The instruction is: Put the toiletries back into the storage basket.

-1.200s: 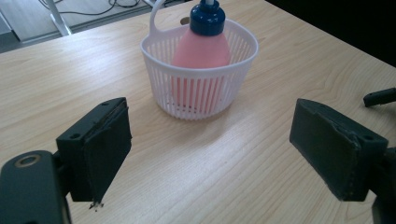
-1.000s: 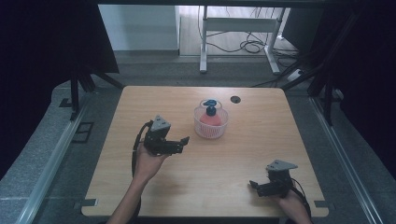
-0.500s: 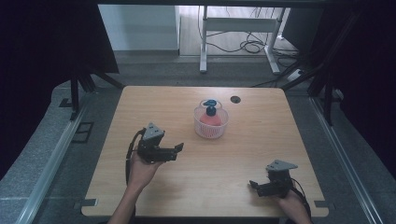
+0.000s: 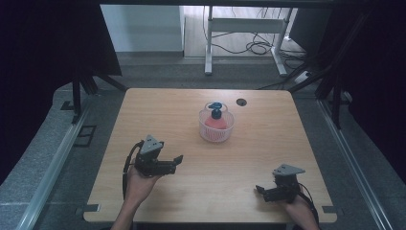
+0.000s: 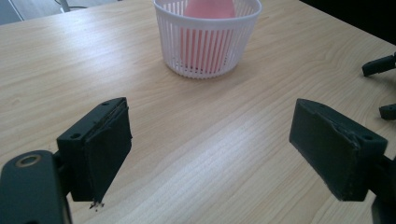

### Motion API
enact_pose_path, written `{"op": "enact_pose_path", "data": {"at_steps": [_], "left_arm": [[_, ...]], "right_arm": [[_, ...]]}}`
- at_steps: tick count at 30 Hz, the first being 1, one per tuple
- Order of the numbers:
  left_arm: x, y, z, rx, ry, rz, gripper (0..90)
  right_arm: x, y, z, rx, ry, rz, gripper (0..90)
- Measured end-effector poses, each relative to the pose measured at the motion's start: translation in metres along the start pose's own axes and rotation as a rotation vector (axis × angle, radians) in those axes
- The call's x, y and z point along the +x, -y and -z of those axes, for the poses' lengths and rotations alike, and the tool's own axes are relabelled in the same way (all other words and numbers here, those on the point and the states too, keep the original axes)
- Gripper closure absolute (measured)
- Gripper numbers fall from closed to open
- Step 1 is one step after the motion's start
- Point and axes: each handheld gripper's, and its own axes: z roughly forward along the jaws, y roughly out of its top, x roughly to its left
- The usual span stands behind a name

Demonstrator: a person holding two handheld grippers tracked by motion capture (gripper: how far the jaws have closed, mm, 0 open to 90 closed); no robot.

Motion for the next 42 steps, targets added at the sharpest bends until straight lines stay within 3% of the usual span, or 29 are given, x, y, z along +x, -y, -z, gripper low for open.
{"op": "enact_pose_path", "data": {"at_steps": [9, 28, 36, 42], "left_arm": [[0.000, 0.020, 0.005, 0.008, -0.009, 0.000, 12.7], [-0.001, 0.070, 0.002, 0.033, 0.003, 0.050, 12.6], [-0.003, 0.088, 0.000, 0.078, -0.014, 0.042, 12.5], [-0.005, 0.101, -0.005, 0.143, -0.036, 0.017, 12.5]], "right_arm": [[0.000, 0.000, 0.000, -0.002, 0.000, -0.002, 0.0], [0.000, 0.000, 0.000, -0.002, 0.001, -0.003, 0.0], [0.001, 0.000, 0.000, -0.002, 0.002, -0.004, 0.0], [0.001, 0.000, 0.000, -0.003, 0.003, -0.004, 0.0]]}}
